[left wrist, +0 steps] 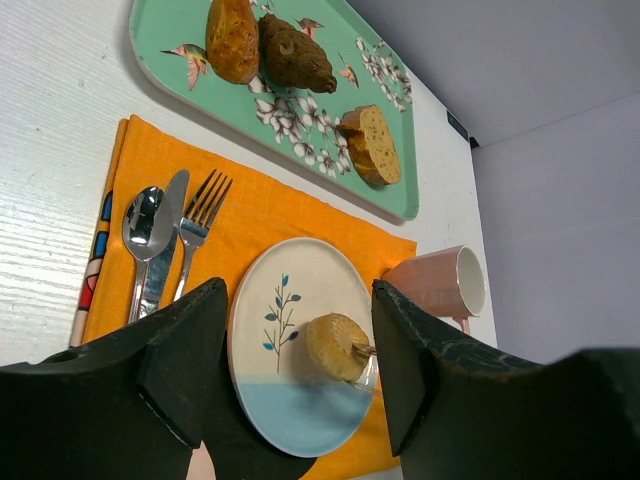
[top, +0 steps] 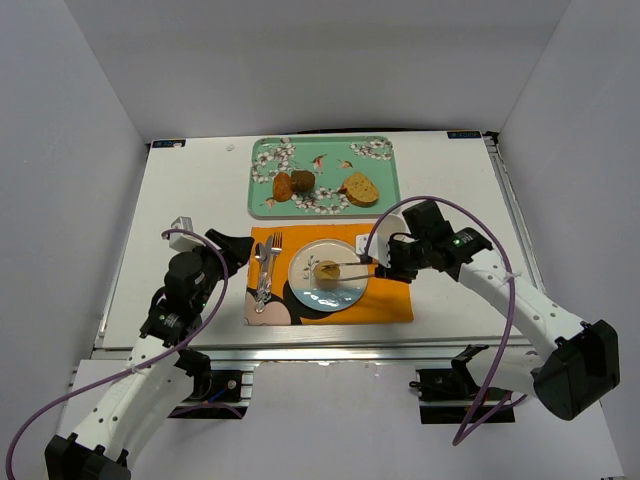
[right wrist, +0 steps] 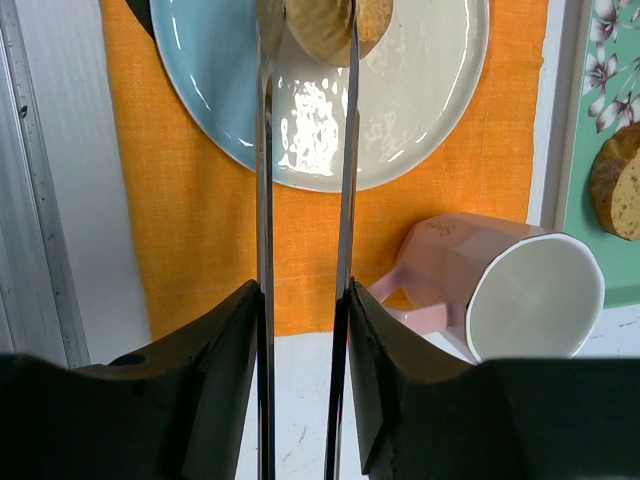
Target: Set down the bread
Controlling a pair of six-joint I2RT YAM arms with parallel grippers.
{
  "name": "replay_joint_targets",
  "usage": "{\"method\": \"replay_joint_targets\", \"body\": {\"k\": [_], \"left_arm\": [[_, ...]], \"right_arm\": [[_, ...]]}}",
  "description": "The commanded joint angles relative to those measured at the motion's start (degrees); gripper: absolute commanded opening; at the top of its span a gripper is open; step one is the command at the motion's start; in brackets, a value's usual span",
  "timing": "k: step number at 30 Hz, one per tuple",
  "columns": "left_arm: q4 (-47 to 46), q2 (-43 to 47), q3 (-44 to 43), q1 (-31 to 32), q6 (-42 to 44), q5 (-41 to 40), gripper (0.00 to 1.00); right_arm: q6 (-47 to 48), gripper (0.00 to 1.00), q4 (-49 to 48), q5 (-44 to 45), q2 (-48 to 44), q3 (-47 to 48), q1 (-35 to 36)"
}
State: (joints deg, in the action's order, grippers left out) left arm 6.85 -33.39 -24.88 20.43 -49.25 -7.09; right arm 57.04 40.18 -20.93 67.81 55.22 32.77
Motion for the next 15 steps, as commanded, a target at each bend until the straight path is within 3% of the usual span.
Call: {"method": "replay_joint_targets", "body": {"k": [1,15], "left_arm": [[-0.44,0.08,-0.08,0.05,-0.05,-0.55,0.69],[-0.96,-0.80,-0.34,0.05,0.21,-0.38,0.69]], "right_arm": [[0.88,0.44,0.16,-2.10,-1.89,-0.46,0.27],[1.67,0.46,1.47,-3.94,-2.86,-0.47,0.36]]}}
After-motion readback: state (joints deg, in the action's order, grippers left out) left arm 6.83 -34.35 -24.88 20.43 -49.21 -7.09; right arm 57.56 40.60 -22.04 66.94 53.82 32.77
